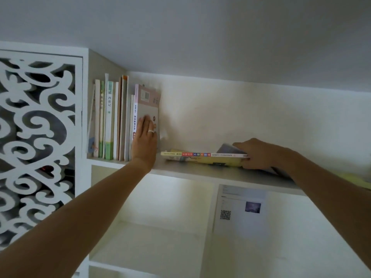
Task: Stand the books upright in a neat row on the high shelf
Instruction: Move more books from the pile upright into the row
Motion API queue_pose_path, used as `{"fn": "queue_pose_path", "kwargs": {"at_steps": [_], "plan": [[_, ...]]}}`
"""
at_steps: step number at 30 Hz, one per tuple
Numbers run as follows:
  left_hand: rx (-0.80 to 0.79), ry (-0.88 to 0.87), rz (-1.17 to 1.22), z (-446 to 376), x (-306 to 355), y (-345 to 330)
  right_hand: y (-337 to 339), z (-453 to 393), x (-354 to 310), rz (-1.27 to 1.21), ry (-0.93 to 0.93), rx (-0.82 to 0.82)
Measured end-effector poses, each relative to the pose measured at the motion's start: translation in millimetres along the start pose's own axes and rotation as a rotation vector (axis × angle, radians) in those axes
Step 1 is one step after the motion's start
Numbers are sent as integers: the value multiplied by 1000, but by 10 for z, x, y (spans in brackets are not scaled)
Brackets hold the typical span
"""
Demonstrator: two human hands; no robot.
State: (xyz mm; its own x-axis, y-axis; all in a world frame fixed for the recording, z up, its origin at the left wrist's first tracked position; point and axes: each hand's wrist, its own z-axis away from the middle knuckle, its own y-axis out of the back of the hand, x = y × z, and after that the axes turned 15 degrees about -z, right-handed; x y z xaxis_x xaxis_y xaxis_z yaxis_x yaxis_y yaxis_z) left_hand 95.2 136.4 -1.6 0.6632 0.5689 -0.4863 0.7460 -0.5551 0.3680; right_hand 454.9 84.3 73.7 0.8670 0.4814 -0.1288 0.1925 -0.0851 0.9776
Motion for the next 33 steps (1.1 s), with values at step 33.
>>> {"fn": "queue_pose_path", "kwargs": {"at_steps": [33], "plan": [[210, -16, 282, 3, -26, -220, -263, -453, -886, -24, -87, -216]]}}
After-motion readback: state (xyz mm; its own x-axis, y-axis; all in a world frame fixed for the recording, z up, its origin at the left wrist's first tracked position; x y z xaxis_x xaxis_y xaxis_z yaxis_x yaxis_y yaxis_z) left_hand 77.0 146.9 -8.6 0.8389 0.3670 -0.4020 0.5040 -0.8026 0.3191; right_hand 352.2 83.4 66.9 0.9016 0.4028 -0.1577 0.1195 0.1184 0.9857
